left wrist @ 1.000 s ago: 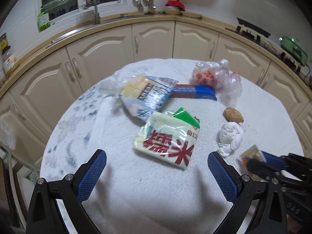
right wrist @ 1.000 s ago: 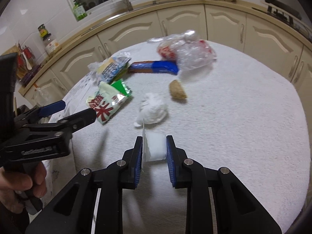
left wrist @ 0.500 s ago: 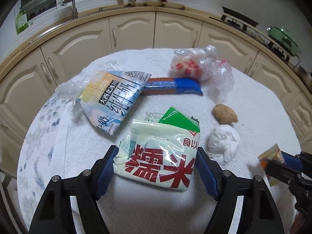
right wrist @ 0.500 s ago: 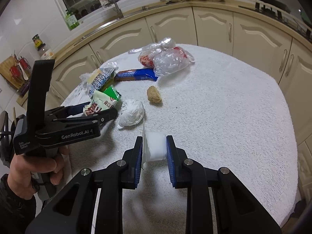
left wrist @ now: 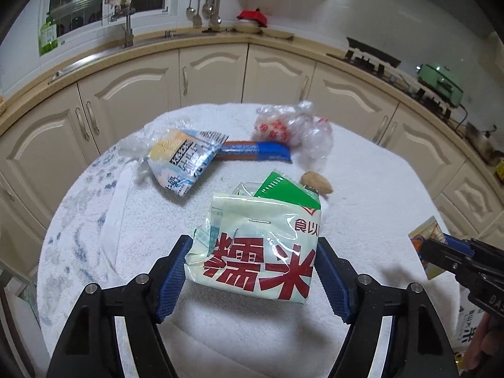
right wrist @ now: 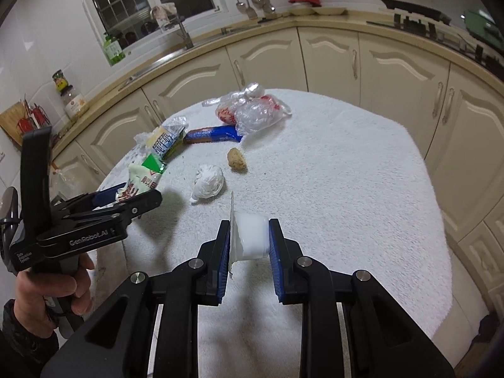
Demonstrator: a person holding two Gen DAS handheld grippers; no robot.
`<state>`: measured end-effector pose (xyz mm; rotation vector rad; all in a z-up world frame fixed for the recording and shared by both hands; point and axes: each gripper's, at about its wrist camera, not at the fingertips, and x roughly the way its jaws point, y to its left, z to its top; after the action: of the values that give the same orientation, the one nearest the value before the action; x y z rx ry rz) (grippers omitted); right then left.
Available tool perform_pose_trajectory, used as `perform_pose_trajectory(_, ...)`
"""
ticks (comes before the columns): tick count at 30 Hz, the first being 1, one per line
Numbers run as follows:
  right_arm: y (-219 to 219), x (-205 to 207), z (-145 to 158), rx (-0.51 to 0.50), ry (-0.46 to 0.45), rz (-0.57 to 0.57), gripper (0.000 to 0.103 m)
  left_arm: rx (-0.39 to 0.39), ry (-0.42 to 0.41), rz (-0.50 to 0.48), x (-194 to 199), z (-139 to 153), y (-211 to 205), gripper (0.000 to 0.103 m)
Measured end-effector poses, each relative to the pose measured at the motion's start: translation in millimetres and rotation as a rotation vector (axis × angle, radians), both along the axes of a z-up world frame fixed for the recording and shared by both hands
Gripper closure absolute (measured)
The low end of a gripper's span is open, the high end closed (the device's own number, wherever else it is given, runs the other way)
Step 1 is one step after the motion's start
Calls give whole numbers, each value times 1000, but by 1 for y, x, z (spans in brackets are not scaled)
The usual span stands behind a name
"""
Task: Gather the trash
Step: 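Lift the rice-cake packet with the left tool while the right tool lifts the tissue, then carry both items over the wastebasket and open both tools to drop them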
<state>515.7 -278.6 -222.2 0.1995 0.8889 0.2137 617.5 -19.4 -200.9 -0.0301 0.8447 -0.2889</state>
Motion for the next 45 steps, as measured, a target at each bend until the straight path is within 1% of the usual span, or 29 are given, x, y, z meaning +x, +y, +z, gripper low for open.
perform_pose_trajectory(6, -18, -20, 22, 4, -55, -40, 80, -17, -80, -15, -38, 36, 0, 32)
perform_pose_trajectory(12, -43, -41, 45, 13, -115, -90, 80, -41, -163, -41, -74, 68, -11, 32)
perform_pose_trajectory(18, -74, -64, 67, 1, -170, -151, 80, -64, -226, -89, -107, 92, -29, 32)
perform_pose_trajectory(24, -108, -90, 82, -10, -212, -223, 80, -86, -269, -154, -130, 106, -60, 32)
perform_pose_trajectory(28, -136, -109, 87, -13, -226, -286, 80, -106, -276, -220, -139, 106, -86, 32)
perform_pose_trajectory(33, -179, -135, 82, -12, -215, -383, 80, -130, -255, -319, -142, 99, -123, 32)
perform_pose_trajectory(36, -201, -147, 75, -10, -200, -439, 80, -148, -230, -380, -138, 92, -146, 32)
perform_pose_trajectory(41, -238, -162, 56, 1, -153, -520, 80, -154, -177, -475, -137, 79, -191, 32)
perform_pose_trajectory(42, -243, -164, 52, 5, -147, -529, 80, -155, -167, -488, -128, 77, -194, 32)
perform_pose_trajectory(44, -255, -166, 44, 13, -129, -549, 80, -147, -139, -522, -124, 70, -210, 32)
perform_pose_trajectory(45, -261, -166, 38, 18, -117, -557, 80, -145, -128, -534, -112, 69, -214, 32)
